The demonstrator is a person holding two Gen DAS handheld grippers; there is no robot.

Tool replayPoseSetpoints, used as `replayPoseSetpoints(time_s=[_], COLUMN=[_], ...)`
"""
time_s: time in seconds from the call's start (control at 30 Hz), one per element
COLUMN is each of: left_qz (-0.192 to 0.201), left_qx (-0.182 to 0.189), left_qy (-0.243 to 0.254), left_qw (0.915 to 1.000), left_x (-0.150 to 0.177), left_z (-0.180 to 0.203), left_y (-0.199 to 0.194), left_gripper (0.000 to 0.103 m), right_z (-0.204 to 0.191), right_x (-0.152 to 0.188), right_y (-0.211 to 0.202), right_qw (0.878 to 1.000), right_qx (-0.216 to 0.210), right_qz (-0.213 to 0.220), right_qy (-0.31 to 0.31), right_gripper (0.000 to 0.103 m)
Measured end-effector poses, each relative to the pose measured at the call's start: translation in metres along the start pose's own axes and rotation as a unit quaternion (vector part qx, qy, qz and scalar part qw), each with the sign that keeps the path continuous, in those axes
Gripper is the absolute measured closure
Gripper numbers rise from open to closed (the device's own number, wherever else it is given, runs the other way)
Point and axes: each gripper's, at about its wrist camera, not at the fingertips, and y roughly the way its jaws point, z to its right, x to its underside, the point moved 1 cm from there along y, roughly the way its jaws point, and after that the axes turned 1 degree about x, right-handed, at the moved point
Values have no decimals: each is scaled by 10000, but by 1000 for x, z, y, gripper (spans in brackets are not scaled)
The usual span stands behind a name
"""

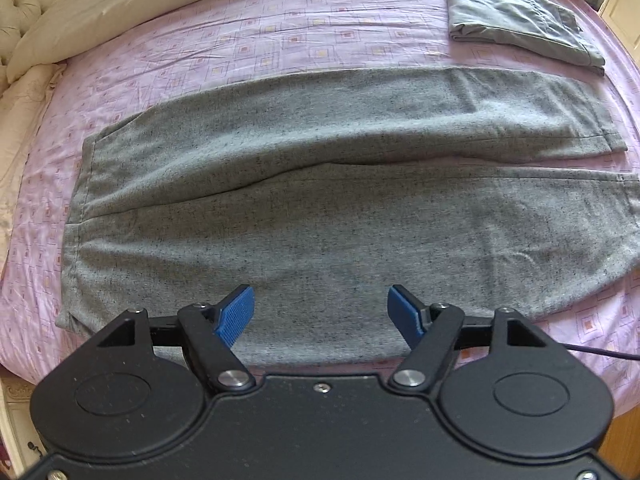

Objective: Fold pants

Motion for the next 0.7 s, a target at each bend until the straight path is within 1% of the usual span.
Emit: replayPoseSetpoints(time_s=[0.27,0.37,0.53,0.6,0.63,0.7], left_qz=[-148,-164,-219,-227,-242,-264], left_qx=[-183,-259,-363,-394,-409,-414], left_qy=[-21,-31,-146,-169,-172,-168], left_qw=[9997,9995,9990,9988,9987,9987], left_x=[-3,-4,-6,-7,-7,-8], left_z=[43,52,60,63,64,67], left_y=[-2,-3,-3,-2,-2,-1], left_gripper=[28,28,28,28,28,28], right_z=[0,1,11,15,18,21], right_x=[-32,-40,-44,-47,-48,-49], right_y=[41,48,56,55,52,42], right_qw=[9990,9985,9957,9937,9930,9942], right_qx=[-424,-504,-824,-989,-1058,-971], right_qz=[-136,-181,-300,-385,-366,-336], right_qy=[32,74,283,366,366,307], right_gripper=[78,78,76,82,101,103])
